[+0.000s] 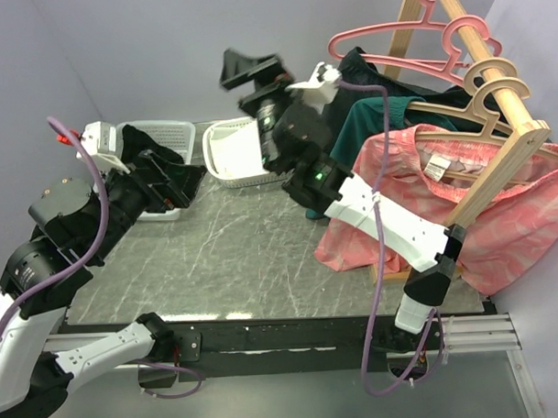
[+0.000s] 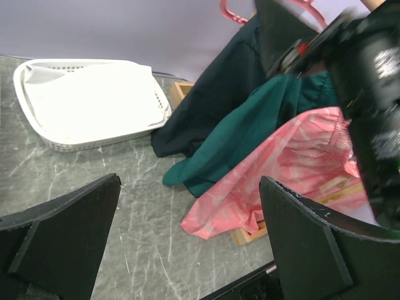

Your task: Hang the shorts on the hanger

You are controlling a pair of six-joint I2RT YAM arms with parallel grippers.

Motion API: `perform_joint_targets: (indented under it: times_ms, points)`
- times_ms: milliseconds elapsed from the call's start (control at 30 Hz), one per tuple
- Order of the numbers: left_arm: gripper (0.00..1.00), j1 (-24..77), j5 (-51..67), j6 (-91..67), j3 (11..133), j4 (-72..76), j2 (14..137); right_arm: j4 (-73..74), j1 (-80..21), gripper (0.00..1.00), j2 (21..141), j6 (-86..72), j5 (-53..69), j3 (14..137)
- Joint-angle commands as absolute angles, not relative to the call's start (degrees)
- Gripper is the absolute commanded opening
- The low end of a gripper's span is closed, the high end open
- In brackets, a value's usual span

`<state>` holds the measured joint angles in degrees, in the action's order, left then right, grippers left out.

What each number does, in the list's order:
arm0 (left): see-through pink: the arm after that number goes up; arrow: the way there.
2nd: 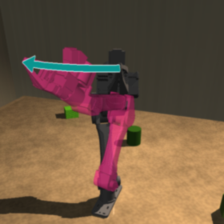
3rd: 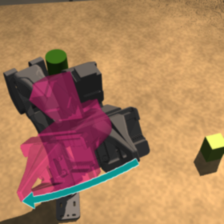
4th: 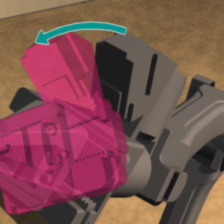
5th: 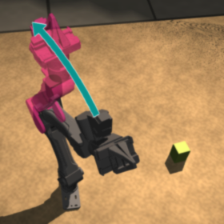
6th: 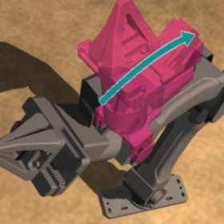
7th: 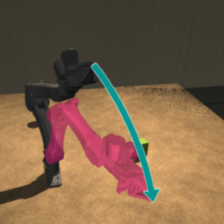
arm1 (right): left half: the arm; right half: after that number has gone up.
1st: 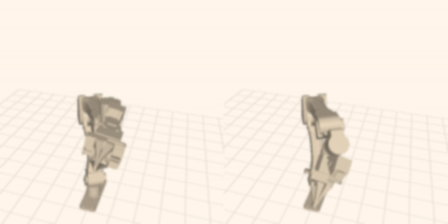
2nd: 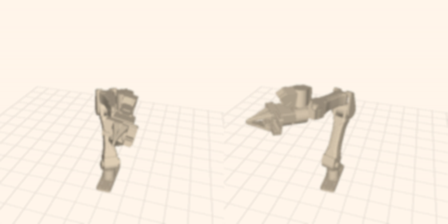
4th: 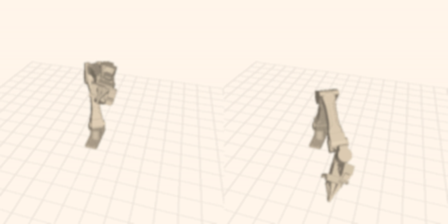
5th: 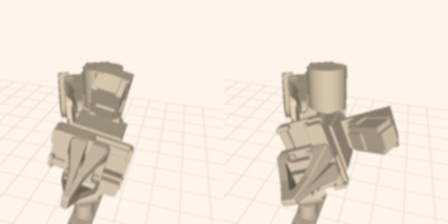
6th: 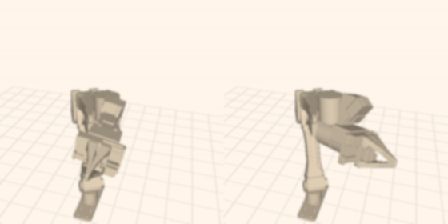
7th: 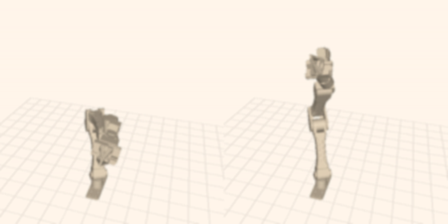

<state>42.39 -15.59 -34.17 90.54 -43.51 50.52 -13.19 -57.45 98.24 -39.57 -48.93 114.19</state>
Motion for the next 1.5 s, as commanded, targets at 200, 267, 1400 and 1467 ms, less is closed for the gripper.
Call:
perform_joint_targets:
  times_ms: [200,267,1400,1467]
  points:
    - [0.96,42.4,-22.8,-36.1,86.8,-44.0,48.2,-5.4,-65.0,1.00,91.3,-26.5,-46.9,96.5]
    - [0.97,42.4,-23.2,-36.6,84.8,-44.4,47.9,-5.9,-67.9,1.00,89.6,-24.1,-49.5,90.2]
    - [0.97,54.0,-26.2,-47.8,42.2,-21.2,43.0,-2.7,-72.1,1.00,45.6,-42.6,-40.0,29.4]
    - [0.96,53.9,-26.8,-47.1,41.6,-20.5,41.6,-2.9,-72.2,1.00,45.4,-42.2,-40.2,29.4]
